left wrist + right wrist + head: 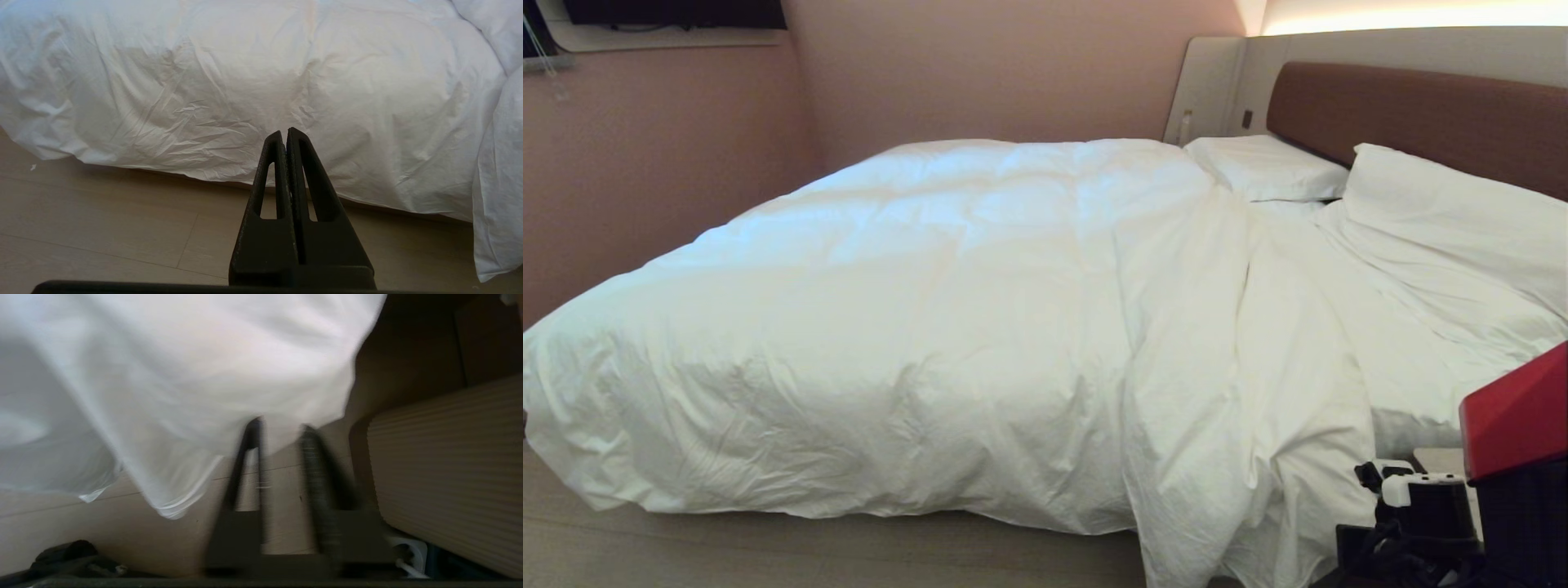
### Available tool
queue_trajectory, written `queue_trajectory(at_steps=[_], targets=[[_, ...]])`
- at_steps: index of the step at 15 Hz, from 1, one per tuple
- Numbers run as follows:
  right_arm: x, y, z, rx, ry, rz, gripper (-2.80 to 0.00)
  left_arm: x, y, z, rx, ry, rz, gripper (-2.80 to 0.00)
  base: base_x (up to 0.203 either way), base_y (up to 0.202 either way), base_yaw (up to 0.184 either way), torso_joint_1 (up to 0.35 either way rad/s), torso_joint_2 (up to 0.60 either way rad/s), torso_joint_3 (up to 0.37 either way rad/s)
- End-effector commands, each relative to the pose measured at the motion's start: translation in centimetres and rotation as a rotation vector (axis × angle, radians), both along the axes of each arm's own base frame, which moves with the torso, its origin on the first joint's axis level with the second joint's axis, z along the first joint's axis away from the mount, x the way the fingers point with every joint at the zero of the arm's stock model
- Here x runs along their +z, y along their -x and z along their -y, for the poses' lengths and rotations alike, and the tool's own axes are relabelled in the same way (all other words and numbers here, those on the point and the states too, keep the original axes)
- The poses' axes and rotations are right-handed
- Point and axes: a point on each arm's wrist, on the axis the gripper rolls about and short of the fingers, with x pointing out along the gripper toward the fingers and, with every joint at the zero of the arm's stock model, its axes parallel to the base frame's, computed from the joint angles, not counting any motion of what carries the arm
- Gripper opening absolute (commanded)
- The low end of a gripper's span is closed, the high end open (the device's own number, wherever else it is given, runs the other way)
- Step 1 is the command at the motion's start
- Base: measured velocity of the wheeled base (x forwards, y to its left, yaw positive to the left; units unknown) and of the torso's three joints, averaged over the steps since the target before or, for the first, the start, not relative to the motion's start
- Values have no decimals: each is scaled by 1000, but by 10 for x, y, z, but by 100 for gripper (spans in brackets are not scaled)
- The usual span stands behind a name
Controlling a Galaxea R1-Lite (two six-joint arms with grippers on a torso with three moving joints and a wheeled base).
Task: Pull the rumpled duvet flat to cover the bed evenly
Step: Flatten the corners of the folded blanket
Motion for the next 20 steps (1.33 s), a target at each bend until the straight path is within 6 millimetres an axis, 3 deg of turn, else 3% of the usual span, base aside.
queue_trajectory(at_steps=[1, 7, 10, 17, 20], targets=[[-1, 3, 1, -4, -2, -11, 0, 0, 0, 0, 1, 1, 1, -280, 0, 0, 0, 0, 0, 0], [7, 4, -1, 40, -44, 25, 0, 0, 0, 0, 1, 1, 1, -280, 0, 0, 0, 0, 0, 0], [5, -13, -2, 65, -57, 71, 0, 0, 0, 0, 1, 1, 1, -280, 0, 0, 0, 0, 0, 0], [-34, -44, 4, 71, -8, 41, 0, 0, 0, 0, 1, 1, 1, -280, 0, 0, 0, 0, 0, 0], [-37, -46, 6, 64, 25, 33, 0, 0, 0, 0, 1, 1, 1, -280, 0, 0, 0, 0, 0, 0]])
